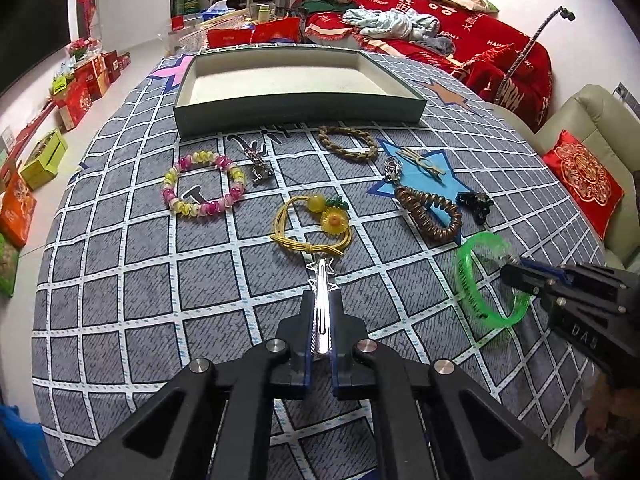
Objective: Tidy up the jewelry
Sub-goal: 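Grasp the silver hair clip with the left tool while the right tool grasps the green glow bracelet, then lift the hair clip with the left tool while the right tool lifts the green bracelet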
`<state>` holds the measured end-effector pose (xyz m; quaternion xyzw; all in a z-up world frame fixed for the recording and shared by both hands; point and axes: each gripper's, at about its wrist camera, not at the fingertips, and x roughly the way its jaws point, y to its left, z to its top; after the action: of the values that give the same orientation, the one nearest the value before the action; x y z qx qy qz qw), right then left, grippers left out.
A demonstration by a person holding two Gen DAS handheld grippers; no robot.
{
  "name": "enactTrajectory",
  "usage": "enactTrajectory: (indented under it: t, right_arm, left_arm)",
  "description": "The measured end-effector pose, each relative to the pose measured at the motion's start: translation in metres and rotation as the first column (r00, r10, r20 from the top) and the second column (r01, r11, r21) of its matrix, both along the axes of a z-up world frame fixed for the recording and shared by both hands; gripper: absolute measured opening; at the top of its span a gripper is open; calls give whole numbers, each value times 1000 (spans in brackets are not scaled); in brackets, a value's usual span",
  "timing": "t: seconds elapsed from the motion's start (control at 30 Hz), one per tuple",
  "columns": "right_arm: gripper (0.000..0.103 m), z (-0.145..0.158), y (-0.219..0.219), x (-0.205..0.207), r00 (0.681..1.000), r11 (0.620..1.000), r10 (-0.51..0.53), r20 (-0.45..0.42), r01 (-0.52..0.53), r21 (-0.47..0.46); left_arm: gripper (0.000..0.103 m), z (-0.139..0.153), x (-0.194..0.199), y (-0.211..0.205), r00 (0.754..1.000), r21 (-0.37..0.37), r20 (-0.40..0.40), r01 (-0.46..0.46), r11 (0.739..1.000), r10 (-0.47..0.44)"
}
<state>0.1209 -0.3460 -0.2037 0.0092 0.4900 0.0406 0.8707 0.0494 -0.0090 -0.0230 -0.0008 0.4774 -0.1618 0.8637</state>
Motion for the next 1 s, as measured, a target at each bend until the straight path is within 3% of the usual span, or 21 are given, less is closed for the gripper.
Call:
enactTrajectory:
  t: [0.43,0.73,1.0]
  right_arm:
    - [11,12,0,8,1000,999,-4,26,3,50]
    - [11,4,4,7,1000,997,8,11,-9,79]
    - [11,8,2,1,1000,995,1,30,-4,102]
  left_arm:
    - [16,12,6,3,999,-28,21,25,999,-24]
    - [17,5,-5,0,1000,63,19,15,998,-17]
    - [17,4,-8,5,1000,48,25,-2,999,1]
